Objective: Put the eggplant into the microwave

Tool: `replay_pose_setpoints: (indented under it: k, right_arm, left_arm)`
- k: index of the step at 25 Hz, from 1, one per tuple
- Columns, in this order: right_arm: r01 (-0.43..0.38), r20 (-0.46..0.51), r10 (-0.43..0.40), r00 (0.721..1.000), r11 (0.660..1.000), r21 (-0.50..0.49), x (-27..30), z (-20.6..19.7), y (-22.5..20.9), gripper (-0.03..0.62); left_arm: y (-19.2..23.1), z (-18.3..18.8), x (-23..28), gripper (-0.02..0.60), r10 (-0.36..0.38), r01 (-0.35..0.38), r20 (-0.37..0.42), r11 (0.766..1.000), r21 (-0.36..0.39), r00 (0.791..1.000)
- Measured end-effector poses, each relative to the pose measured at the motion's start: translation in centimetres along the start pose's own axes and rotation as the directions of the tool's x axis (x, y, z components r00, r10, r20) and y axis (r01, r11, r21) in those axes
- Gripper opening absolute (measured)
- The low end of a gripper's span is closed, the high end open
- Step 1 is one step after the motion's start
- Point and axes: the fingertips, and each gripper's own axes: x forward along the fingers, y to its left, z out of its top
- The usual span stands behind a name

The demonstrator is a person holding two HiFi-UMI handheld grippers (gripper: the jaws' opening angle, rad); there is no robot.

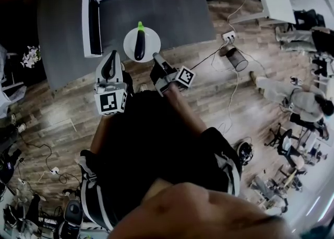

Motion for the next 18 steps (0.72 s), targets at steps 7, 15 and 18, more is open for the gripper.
replay_pose_setpoints:
  k: [7, 15, 18]
  right_arm:
    - [-0.014, 0.038, 0.013, 0.999, 1.0, 0.012, 5.1, 1.4, 0.2, 0.035]
    - [-0.036, 0.086, 0.033, 0.996, 0.999, 0.031, 10.7, 2.5, 0.3, 0.035]
    - [-0.052, 0.094, 0.048, 0.994, 0.997, 0.048, 12.6, 3.1, -0.1, 0.035]
  left_arm:
    - [3.1, 1.2, 4.6, 0.035, -0.063, 0.063, 0.0, 0.998, -0.007, 0.998]
    - [6.7, 2.0, 8.4, 0.035, -0.134, 0.133, -0.019, 0.991, -0.023, 0.991]
    - [7.8, 2.1, 9.3, 0.035, -0.143, 0.142, -0.024, 0.989, -0.029, 0.99]
